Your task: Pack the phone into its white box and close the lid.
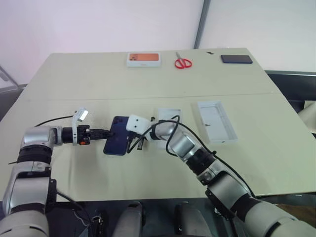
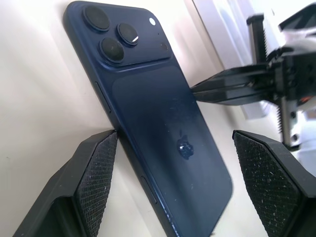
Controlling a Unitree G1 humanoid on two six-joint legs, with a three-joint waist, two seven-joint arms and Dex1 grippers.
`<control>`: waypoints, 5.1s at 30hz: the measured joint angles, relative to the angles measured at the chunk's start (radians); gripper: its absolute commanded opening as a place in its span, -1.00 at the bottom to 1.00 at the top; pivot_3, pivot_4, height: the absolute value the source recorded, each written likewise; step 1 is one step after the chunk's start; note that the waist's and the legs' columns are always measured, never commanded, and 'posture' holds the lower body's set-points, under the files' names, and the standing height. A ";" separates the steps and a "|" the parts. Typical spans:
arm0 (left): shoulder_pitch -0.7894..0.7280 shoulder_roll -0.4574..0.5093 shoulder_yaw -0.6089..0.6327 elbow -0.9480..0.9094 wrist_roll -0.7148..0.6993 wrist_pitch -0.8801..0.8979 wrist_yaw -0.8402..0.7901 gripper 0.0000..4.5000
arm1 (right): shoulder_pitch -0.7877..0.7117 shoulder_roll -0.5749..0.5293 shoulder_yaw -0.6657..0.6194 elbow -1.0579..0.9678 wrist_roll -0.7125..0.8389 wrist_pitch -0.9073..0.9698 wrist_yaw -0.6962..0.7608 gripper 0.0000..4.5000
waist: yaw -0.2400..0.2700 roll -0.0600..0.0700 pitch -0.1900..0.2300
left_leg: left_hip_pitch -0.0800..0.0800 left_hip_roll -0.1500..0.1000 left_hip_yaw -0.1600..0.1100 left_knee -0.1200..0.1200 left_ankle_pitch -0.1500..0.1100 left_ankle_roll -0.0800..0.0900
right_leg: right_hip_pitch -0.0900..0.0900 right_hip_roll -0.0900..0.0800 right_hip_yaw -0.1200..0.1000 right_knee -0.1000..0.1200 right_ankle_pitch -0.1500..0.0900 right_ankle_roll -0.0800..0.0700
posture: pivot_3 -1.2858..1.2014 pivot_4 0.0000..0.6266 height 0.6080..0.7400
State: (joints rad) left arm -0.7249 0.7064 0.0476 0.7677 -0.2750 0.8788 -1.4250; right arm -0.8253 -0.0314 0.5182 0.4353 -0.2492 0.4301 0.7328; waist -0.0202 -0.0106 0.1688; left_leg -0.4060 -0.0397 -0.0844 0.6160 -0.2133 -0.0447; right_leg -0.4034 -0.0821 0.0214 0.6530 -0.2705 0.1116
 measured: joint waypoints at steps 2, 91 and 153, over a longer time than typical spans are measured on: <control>-0.009 -0.004 0.003 0.017 0.001 0.005 0.001 0.74 | 0.000 0.000 -0.004 0.002 -0.003 -0.001 -0.001 -0.99 | 0.001 0.000 0.000 | 0.000 0.000 0.000 0.000 0.000 0.000 | 0.000 0.000 0.000 0.000 0.000 0.000 | 0.03 -0.52 1.00; 0.074 -0.062 0.013 -0.067 -0.161 0.108 0.113 -0.66 | 0.001 -0.010 0.016 0.020 -0.021 -0.066 -0.001 -1.00 | -0.027 -0.002 0.001 | 0.010 0.002 -0.002 -0.008 -0.001 0.001 | 0.006 0.001 0.002 -0.002 -0.002 0.000 | 0.03 -0.52 1.00; 0.270 -0.295 0.476 -0.511 -0.681 0.442 0.692 -1.00 | 0.298 -0.532 -0.111 -0.500 0.266 -0.007 0.346 -0.31 | -0.015 -0.009 0.005 | -0.003 0.001 -0.002 -0.003 0.000 -0.001 | -0.003 -0.005 0.000 -0.004 -0.001 0.000 | 0.03 -0.52 1.00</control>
State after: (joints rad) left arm -0.4549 0.4112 0.5238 0.2566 -0.9559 1.3207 -0.7327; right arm -0.5274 -0.5637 0.4070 -0.0650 0.0165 0.4236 1.0789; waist -0.0355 -0.0198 0.1742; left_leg -0.4089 -0.0383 -0.0867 0.6130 -0.2131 -0.0457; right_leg -0.4067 -0.0872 0.0215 0.6488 -0.2714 0.1114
